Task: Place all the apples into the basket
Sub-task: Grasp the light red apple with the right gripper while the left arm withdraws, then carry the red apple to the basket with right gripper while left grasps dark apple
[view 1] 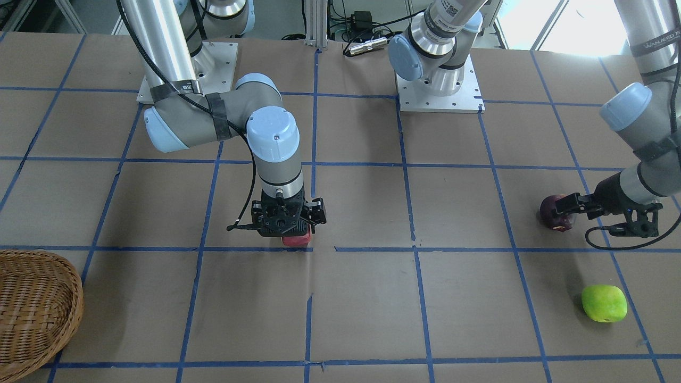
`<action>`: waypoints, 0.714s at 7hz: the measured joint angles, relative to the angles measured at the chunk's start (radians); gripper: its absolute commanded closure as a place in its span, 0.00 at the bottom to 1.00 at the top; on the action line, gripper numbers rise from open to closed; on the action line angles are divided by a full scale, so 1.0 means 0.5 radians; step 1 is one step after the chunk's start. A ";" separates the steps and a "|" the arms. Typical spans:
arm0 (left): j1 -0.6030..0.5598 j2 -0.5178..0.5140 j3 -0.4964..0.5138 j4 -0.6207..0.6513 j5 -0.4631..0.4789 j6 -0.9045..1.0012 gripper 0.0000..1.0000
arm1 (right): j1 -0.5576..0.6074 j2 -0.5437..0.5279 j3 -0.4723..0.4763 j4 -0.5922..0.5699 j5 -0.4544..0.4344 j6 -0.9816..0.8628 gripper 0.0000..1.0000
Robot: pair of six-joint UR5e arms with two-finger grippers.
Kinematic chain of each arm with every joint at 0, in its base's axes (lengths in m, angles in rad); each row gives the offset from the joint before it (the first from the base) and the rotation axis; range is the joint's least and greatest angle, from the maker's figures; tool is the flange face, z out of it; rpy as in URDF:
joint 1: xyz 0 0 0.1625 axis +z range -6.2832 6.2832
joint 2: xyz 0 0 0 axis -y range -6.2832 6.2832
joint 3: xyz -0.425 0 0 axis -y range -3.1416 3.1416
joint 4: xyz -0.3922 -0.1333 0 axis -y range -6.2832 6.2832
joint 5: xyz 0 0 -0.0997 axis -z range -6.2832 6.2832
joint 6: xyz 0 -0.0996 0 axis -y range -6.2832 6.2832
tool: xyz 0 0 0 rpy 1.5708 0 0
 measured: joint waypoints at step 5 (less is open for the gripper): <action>0.053 -0.020 -0.148 0.108 0.027 0.190 0.03 | -0.026 0.013 -0.015 -0.006 0.007 -0.058 0.74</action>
